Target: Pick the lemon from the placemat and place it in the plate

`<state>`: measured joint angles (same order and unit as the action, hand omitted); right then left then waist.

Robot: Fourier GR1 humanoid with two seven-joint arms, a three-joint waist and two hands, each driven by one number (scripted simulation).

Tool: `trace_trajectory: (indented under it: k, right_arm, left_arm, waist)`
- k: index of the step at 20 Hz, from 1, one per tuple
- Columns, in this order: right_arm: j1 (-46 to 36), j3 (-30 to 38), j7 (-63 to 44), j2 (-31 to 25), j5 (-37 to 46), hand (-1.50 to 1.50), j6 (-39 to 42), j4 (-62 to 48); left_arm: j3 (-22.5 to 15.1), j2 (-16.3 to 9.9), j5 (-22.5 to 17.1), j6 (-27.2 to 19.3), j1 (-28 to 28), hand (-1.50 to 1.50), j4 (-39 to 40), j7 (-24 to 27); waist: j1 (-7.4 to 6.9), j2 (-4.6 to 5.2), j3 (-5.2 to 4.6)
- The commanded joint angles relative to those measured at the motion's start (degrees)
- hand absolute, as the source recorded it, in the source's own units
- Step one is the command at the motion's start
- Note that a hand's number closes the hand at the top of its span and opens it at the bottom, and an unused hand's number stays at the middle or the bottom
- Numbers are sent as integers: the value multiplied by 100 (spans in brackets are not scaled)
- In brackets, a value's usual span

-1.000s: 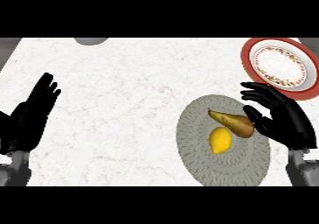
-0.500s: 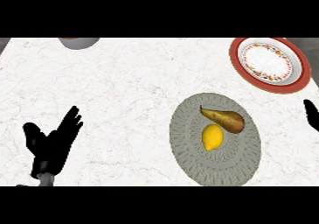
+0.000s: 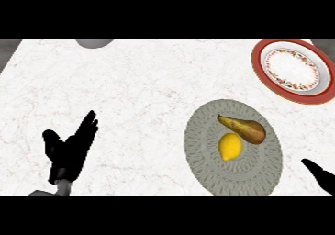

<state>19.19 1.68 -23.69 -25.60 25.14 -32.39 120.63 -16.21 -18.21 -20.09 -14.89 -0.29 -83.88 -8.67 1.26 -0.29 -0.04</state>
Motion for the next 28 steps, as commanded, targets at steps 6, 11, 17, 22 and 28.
trace_trajectory:
  k: [6,11,17,22,28]
  right_arm:
    - [40,-1023,-2780,-725,903,-150,1978,1287]
    - [-1098,-1558,-4334,-622,1281,-150,2868,1019]
    - [-1914,-2241,-4537,236,1989,-150,2988,19]
    - [-2359,-2116,-4959,583,1856,-150,3571,-350]
    - [-2701,-2270,-4698,1479,2208,-150,3335,-1229]
  left_arm:
    - [-60,46,40,91,-120,0,95,-264]
    - [-83,205,216,86,-186,0,388,-56]
    - [271,-113,30,458,-157,0,236,-237]
    - [-36,421,321,134,25,0,406,52]
    - [182,207,291,446,123,0,290,46]
  waist:
    - [-183,47,-18]
    - [-247,61,-12]
    - [-190,37,0]
    - [-160,34,-2]
    - [-167,33,2]
